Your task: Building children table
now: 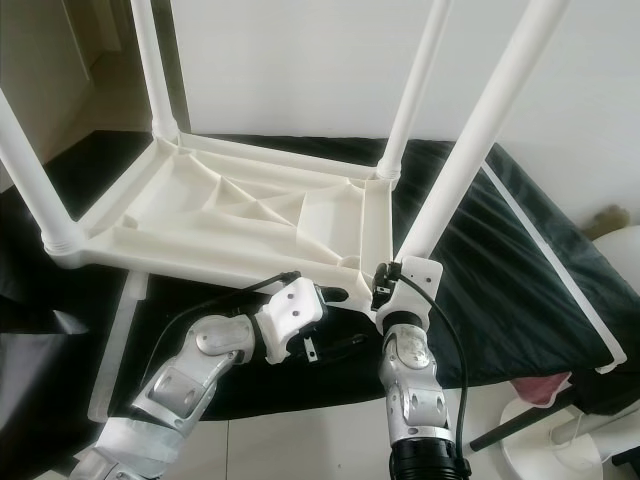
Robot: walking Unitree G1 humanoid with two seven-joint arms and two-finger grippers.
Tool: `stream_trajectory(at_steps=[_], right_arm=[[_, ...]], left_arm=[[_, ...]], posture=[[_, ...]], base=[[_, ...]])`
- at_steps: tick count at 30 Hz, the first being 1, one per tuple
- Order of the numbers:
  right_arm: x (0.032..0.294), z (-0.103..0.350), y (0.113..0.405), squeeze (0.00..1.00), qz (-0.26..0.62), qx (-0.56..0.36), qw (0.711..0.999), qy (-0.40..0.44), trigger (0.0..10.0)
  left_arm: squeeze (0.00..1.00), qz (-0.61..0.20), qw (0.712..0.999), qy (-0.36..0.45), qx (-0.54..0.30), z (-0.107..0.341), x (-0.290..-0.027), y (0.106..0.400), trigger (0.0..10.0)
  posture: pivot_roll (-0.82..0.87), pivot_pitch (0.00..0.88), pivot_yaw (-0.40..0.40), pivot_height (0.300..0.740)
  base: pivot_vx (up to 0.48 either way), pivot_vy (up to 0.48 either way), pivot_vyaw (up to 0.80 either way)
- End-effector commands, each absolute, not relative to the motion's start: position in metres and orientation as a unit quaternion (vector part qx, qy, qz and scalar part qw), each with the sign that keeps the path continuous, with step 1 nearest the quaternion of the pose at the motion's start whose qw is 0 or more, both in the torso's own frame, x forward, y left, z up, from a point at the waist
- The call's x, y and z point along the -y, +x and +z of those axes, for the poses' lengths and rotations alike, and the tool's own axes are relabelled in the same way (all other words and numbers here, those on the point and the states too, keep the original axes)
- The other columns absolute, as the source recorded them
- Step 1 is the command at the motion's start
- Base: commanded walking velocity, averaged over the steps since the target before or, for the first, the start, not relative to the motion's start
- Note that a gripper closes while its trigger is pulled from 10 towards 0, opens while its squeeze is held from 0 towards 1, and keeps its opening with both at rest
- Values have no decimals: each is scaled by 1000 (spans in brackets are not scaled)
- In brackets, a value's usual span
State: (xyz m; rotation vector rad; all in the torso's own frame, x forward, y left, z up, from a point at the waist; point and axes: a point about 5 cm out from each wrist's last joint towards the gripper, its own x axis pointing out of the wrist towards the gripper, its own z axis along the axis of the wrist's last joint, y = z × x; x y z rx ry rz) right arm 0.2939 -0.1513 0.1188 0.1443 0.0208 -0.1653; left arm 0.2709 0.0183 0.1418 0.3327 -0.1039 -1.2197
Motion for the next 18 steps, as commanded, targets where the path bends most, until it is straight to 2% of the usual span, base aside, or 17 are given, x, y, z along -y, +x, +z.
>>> stream_trajectory(at_steps=[1, 2, 3, 4, 5, 10, 11, 13, 14, 18], right_arm=[[150, 105, 289, 0, -81, -43, 993, 74, 10000], [149, 106, 289, 0, -76, -39, 993, 78, 10000], [148, 106, 289, 267, -75, -38, 993, 82, 10000], [148, 106, 289, 267, -75, -38, 993, 82, 10000], [148, 107, 288, 1000, -72, -35, 993, 93, 10000], [150, 109, 287, 1000, -65, -30, 994, 85, 10000], [152, 109, 286, 839, -60, -29, 994, 82, 10000], [152, 109, 286, 839, -60, -29, 994, 82, 10000], [153, 109, 285, 0, -48, -27, 996, 77, 10000], [157, 113, 282, 0, -12, -12, 998, 67, 10000]], left_arm=[[0, -550, 819, 153, 55, 144, -19, 272, 10000], [0, -550, 819, 152, 55, 143, -19, 272, 10000], [0, -550, 819, 152, 55, 143, -19, 271, 10000], [0, -550, 819, 152, 55, 143, -19, 271, 10000], [0, -551, 819, 152, 55, 143, -19, 271, 10000], [0, -550, 819, 151, 56, 144, -19, 270, 10000], [0, -550, 819, 152, 56, 144, -19, 270, 10000], [0, -550, 819, 152, 56, 144, -19, 270, 10000], [0, -550, 819, 152, 57, 144, -19, 270, 10000], [0, -551, 820, 141, 59, 147, -20, 270, 10000]], posture=[[94, 0, -83, 740], [95, 0, -83, 740], [98, 0, -85, 740], [98, 0, -85, 740], [102, 0, -87, 740], [103, 0, -88, 740], [103, 0, -88, 740], [103, 0, -88, 740], [105, 0, -88, 740], [103, 0, -90, 740]], base=[[0, 0, 0], [0, 0, 0], [0, 0, 0], [0, 0, 0], [0, 0, 0], [0, 0, 0], [0, 0, 0], [0, 0, 0], [0, 0, 0], [0, 0, 0]])
